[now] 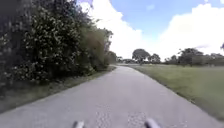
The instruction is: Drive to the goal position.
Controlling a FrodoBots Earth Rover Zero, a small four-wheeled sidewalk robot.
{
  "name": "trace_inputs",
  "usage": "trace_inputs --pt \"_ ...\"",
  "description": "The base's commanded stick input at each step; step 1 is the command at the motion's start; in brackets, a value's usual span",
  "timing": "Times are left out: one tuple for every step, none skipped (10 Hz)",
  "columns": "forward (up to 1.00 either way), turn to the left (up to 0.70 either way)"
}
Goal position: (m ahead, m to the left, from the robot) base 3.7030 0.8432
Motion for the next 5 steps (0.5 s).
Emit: trace_inputs --pt "0.7 0.02" --pt "0.7 0.02" --pt "0.7 0.02" --pt "0.7 0.02" --pt "0.7 0.02"
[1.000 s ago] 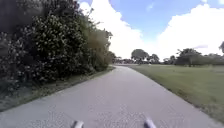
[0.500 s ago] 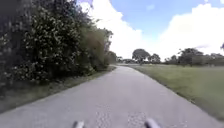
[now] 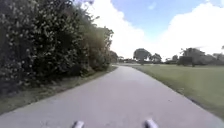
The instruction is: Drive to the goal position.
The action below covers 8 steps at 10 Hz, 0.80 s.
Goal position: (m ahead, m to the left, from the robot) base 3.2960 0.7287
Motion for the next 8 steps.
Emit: trace_inputs --pt "0.7 0.02" --pt "0.7 0.02" --pt "0.7 0.02" --pt "0.7 0.02" --pt "0.7 0.02" --pt "0.7 0.02" --pt "0.7 0.02" --pt "0.7 0.02"
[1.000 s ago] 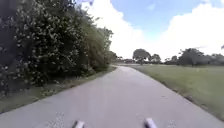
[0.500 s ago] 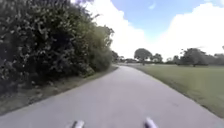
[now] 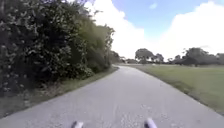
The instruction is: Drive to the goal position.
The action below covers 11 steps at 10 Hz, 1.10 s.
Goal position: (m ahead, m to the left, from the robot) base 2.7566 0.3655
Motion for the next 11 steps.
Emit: trace_inputs --pt "0.7 0.02" --pt "0.7 0.02" --pt "0.7 0.02" --pt "0.7 0.02" --pt "0.7 0.02" --pt "0.7 0.02" --pt "0.7 0.02" --pt "0.7 0.02" --pt "0.7 0.02" --pt "0.7 0.02" --pt "0.7 0.02"
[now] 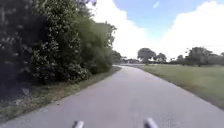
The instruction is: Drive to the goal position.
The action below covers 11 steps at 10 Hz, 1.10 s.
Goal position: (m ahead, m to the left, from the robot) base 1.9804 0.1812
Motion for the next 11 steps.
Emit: trace_inputs --pt "0.7 0.02" --pt "0.7 -0.27" --pt "0.7 -0.33" --pt "0.7 -0.32" --pt "0.7 -0.26" --pt "0.7 -0.2" --pt "0.7 -0.13" --pt "0.7 -0.07" --pt "0.7 -0.01" --pt "0.7 0.02" --pt "0.7 0.02"
